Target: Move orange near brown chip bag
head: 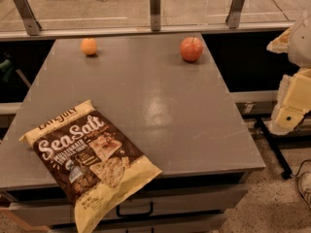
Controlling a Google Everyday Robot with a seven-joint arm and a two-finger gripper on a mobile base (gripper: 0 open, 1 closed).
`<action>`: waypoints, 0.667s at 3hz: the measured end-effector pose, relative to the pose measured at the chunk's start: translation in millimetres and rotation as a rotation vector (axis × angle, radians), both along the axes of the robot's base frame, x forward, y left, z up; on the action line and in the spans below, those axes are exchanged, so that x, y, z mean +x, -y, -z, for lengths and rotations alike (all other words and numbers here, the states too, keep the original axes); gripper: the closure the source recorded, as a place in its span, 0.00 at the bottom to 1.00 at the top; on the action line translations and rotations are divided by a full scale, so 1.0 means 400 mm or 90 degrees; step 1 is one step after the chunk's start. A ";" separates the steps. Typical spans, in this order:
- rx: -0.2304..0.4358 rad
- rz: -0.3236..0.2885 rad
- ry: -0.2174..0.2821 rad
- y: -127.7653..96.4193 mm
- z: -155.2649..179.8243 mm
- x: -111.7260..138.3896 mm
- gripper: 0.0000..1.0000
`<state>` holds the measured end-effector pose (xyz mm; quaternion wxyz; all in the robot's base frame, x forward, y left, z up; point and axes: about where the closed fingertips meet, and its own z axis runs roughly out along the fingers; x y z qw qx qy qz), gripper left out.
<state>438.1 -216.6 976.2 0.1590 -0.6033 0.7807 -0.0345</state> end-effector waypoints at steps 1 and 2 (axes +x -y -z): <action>0.007 -0.004 0.003 -0.012 0.000 0.010 0.00; 0.043 -0.028 0.014 -0.075 0.002 0.062 0.00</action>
Offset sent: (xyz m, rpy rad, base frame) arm 0.0474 0.0569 -0.0043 0.1343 -0.0264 0.0855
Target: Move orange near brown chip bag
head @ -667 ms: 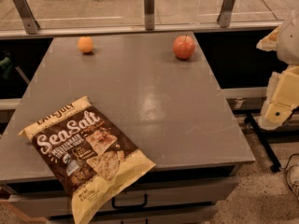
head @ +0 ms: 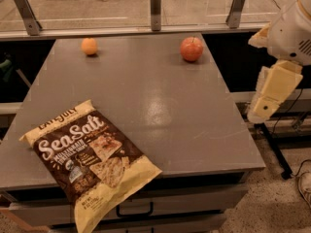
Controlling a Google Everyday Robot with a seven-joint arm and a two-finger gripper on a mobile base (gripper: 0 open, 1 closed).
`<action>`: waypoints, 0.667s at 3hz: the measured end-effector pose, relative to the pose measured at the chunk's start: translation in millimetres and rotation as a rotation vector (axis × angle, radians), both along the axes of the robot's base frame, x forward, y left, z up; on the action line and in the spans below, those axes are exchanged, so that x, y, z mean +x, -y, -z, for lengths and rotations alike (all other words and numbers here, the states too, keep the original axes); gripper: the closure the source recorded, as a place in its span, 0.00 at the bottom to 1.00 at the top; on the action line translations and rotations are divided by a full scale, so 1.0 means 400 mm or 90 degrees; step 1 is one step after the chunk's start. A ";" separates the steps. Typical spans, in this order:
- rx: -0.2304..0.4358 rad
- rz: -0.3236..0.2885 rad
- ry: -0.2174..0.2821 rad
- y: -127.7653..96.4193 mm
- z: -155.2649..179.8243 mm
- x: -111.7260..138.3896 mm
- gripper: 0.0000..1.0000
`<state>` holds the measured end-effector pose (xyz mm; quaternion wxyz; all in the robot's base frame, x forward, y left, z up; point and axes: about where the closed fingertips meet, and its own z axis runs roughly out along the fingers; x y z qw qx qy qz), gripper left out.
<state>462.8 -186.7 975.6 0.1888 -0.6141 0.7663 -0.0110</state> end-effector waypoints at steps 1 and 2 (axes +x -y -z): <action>0.038 -0.057 0.043 -0.161 -0.010 0.137 0.00; 0.078 -0.126 0.093 -0.386 -0.035 0.276 0.00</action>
Offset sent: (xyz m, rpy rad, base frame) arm 0.1759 0.2653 0.0269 0.1996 -0.2366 0.3278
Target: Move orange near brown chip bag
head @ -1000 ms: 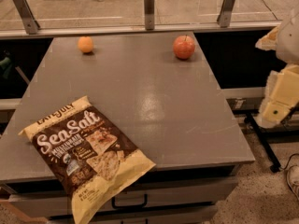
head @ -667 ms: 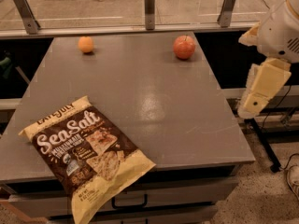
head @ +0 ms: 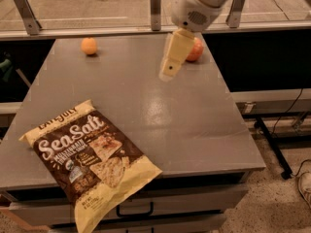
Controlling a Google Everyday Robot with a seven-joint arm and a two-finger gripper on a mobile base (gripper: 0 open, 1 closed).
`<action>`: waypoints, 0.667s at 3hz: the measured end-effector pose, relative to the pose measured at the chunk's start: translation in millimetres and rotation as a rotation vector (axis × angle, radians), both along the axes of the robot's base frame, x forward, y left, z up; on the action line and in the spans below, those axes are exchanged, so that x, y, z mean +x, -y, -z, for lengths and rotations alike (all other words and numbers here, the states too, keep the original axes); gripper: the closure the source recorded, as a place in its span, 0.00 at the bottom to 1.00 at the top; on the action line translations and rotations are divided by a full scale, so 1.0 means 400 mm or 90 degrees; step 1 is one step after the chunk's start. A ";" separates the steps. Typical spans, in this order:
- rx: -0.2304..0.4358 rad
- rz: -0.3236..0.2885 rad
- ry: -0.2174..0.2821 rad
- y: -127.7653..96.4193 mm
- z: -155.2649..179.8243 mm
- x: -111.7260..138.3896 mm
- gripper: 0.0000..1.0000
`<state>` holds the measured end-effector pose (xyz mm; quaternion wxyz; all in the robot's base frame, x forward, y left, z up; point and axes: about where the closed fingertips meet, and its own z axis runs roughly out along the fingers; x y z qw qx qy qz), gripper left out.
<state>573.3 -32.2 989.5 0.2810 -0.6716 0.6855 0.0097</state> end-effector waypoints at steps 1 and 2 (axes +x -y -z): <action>0.053 -0.065 0.038 -0.231 -0.042 0.070 0.00; 0.053 -0.065 0.038 -0.230 -0.042 0.070 0.00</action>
Offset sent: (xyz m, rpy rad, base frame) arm 0.0259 0.0758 0.0135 0.0715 -0.0514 0.0806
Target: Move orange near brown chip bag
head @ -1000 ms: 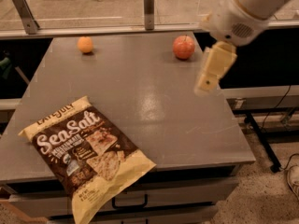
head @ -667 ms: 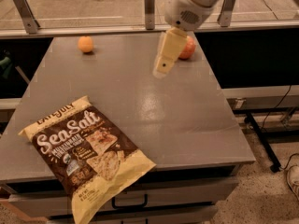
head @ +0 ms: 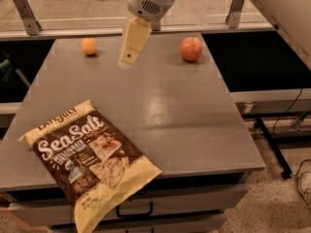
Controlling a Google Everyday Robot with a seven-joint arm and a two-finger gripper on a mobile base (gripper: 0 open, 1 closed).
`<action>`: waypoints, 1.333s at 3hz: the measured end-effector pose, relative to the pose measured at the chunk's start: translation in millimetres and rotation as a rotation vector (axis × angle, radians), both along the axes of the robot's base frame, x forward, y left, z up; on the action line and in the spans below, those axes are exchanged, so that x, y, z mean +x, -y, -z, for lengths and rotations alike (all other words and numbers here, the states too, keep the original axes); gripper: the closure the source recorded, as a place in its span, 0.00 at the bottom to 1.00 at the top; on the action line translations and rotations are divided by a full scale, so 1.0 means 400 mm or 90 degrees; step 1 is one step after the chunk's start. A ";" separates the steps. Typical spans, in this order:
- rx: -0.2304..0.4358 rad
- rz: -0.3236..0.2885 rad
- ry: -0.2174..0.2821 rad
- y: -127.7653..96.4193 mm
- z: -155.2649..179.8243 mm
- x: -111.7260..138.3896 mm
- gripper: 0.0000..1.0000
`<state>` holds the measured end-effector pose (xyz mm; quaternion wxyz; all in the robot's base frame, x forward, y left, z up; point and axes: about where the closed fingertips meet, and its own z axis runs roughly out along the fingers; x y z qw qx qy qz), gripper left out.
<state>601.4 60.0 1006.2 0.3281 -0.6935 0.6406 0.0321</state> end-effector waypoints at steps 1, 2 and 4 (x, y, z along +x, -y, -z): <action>0.038 0.018 0.007 -0.045 0.030 0.077 0.00; 0.094 0.029 0.017 -0.135 0.085 0.212 0.00; 0.210 0.125 0.000 -0.268 0.219 0.464 0.00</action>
Offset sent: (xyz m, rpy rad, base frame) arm 0.1521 0.0929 -0.0602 0.2561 -0.0447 -0.0717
